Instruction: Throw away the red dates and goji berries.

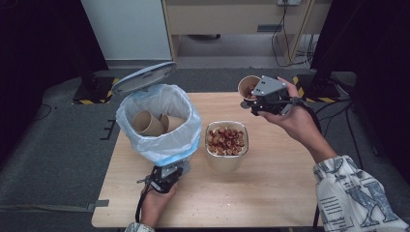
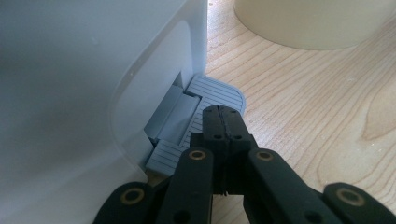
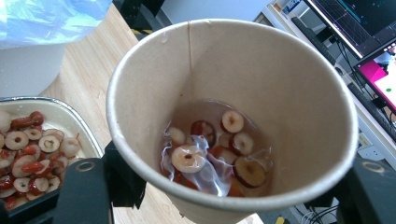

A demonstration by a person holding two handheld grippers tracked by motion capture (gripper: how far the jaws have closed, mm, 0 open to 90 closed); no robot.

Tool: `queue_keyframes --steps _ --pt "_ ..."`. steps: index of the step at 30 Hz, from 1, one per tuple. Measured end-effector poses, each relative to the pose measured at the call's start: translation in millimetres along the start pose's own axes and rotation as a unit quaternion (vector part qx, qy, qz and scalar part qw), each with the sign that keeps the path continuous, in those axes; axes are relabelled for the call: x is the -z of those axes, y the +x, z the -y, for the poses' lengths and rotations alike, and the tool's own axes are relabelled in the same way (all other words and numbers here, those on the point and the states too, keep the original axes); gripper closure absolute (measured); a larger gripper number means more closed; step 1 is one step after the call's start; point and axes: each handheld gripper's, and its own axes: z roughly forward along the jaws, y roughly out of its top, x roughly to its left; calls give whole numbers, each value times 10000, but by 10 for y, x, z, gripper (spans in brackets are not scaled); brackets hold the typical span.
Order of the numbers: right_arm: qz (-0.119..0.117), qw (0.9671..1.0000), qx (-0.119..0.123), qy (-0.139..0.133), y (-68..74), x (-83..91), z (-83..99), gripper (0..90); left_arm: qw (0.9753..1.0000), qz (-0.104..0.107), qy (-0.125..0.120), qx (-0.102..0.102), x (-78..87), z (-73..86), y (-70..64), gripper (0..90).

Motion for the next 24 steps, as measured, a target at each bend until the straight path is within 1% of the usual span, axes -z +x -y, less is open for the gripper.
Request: queue_keyframes --steps 3,7,12,15,19,21,22,24 --pt "-3 9999 -113 -32 -24 7 -2 317 10000 2 0 0 0 0 0 897" --pt "-7 10000 -30 -15 3 4 -20 317 10000 3 -1 4 0 0 0 897" --pt "16 10000 4 -6 5 0 -24 317 10000 6 -1 6 0 0 1 897" --pt "45 9999 90 -4 22 6 -44 316 10000 7 -2 10 -1 0 1 897" --pt "208 9989 423 87 62 6 -83 316 10000 1 0 3 0 0 -1 897" --pt "336 9970 675 174 96 0 -101 316 10000 1 -1 3 -1 -1 -2 897" --pt "332 9966 726 180 109 0 -109 315 10000 6 1 3 0 0 -1 897" --pt "416 9948 907 202 145 -1 -126 315 10000 4 0 5 -1 -1 -1 897"
